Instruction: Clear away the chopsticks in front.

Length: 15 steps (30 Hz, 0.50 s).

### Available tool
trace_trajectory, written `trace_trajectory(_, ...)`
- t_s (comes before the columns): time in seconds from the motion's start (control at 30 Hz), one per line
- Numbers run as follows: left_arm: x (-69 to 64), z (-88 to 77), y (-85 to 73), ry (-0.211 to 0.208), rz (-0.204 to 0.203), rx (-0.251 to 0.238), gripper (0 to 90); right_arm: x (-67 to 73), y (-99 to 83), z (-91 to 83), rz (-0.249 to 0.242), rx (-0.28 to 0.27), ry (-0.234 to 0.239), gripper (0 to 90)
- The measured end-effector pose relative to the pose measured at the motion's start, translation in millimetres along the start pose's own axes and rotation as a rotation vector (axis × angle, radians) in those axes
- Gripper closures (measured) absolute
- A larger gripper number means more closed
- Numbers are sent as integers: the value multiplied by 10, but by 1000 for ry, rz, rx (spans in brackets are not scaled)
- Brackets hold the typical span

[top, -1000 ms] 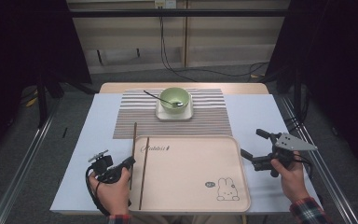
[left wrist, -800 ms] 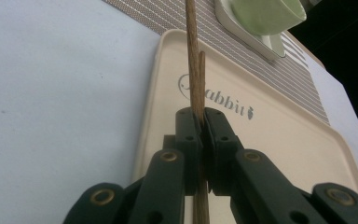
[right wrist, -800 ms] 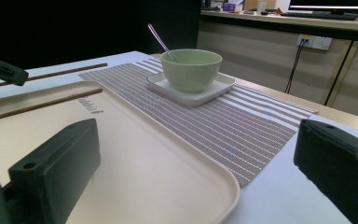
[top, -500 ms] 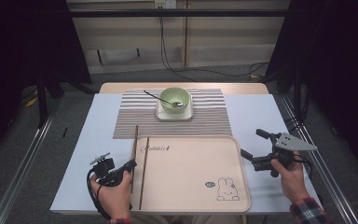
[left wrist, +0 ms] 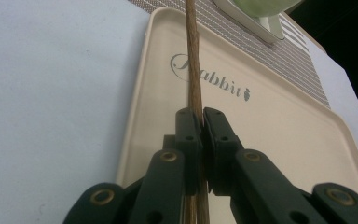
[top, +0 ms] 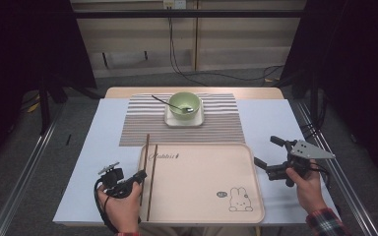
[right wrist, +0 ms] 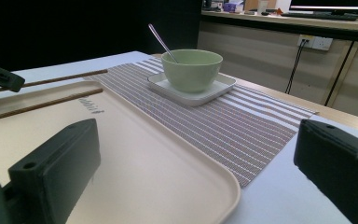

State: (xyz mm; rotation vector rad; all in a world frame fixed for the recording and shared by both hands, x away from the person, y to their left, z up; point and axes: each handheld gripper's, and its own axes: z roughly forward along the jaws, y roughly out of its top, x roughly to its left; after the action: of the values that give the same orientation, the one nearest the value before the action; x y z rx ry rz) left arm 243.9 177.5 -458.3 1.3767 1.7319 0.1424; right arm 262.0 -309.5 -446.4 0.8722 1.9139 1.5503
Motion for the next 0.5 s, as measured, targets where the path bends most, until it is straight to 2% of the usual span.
trace_trajectory(0.2, -3, -27, -46, 0, 9, 4, 853, 0, 0, 2, -2, 4, 1, 0)
trace_trajectory(0.27, -12, -47, -65, -16, -1, 8, 853, 2, 1, 3, -3, 3, 1, 0)
trace_trajectory(0.33, -18, -68, -84, -18, 11, 20, 853, 3, 3, 4, -3, 2, 1, 0)
trace_trajectory(0.5, -35, -100, -125, -21, 4, 19, 853, 5, 3, 8, -4, 0, 4, 0)
